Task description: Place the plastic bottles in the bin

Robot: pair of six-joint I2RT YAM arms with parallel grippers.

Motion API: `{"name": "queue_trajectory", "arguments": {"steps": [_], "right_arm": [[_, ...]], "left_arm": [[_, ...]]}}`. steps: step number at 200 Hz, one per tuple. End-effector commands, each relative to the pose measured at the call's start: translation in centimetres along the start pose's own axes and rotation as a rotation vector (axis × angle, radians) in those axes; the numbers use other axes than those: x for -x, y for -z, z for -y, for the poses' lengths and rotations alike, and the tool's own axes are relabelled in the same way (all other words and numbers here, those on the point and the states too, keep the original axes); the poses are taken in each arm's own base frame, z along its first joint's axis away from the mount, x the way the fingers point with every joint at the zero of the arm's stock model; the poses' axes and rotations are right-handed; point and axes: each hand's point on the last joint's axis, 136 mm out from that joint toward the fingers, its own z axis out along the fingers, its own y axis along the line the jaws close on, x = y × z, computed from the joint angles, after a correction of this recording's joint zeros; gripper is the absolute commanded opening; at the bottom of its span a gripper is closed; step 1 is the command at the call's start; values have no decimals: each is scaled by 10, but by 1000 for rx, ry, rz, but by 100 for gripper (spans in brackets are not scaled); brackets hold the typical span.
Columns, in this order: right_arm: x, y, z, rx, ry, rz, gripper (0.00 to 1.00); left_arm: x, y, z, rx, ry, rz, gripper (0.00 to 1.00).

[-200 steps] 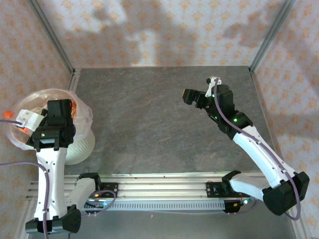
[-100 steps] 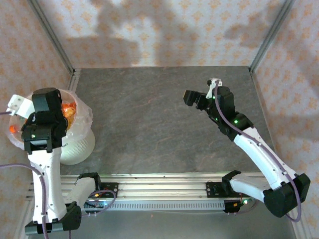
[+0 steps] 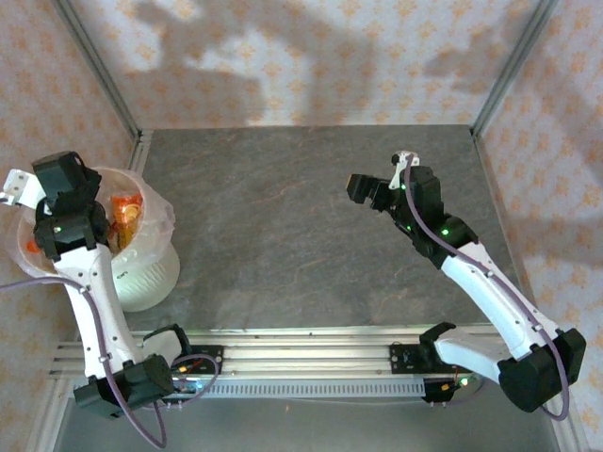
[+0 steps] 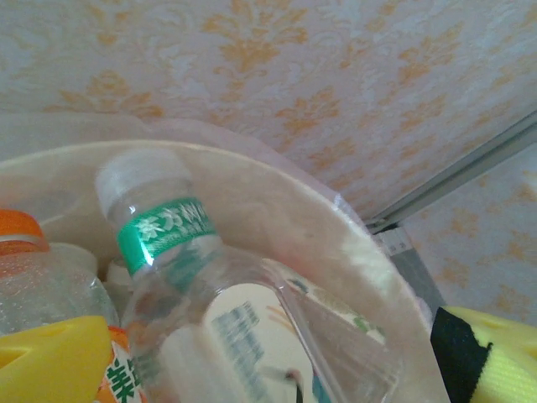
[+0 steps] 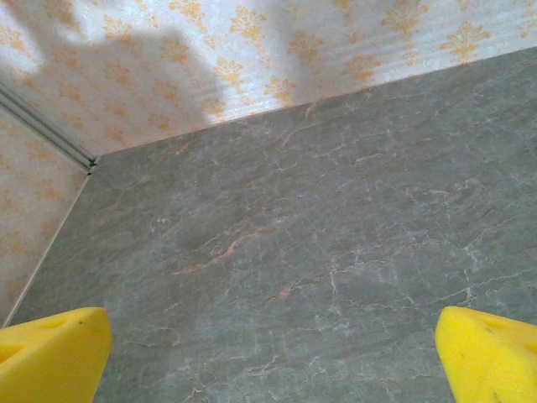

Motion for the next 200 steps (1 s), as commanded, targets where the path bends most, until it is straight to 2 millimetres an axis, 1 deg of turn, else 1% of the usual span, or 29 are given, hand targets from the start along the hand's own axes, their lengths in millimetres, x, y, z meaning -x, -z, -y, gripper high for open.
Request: {"name": "queue_trajectory", "arguments": {"steps": [1, 11, 25, 49, 73, 101, 113, 138, 162, 176, 188, 200], "right_arm": [[7, 4, 2, -7, -22, 33, 99], [7, 4, 1, -6, -21, 33, 99], [7, 4, 1, -5, -20, 30, 99], [6, 4, 1, -4, -24, 30, 99], [5, 4, 2, -6, -27, 31, 99], [5, 6, 4, -11, -26, 38, 99], [5, 6, 4, -13, -24, 40, 99], [6, 6, 5, -14, -24, 42, 99], [9, 8, 6, -22, -39, 62, 99], [13, 10, 11, -51, -48, 90, 99], [19, 15, 18, -92, -47, 120, 99], [24, 21, 27, -144, -39, 153, 99]], "left_arm": [[-52, -11, -15, -2, 13, -177, 100], [-49, -7, -18, 8, 12, -167, 100], [-44, -2, -16, 10, -3, -169, 100], [-31, 11, 0, -48, -10, -176, 100], [-14, 33, 12, -113, 10, -153, 100], [0, 68, 29, -250, 52, -141, 100], [4, 83, 41, -334, 77, -148, 100], [8, 118, 73, -536, 112, -180, 100], [10, 160, 108, -757, 87, -192, 99], [7, 184, 128, -885, 65, -215, 99], [3, 201, 142, -973, 46, -235, 99], [-6, 215, 155, -1047, 19, -261, 99]]}}
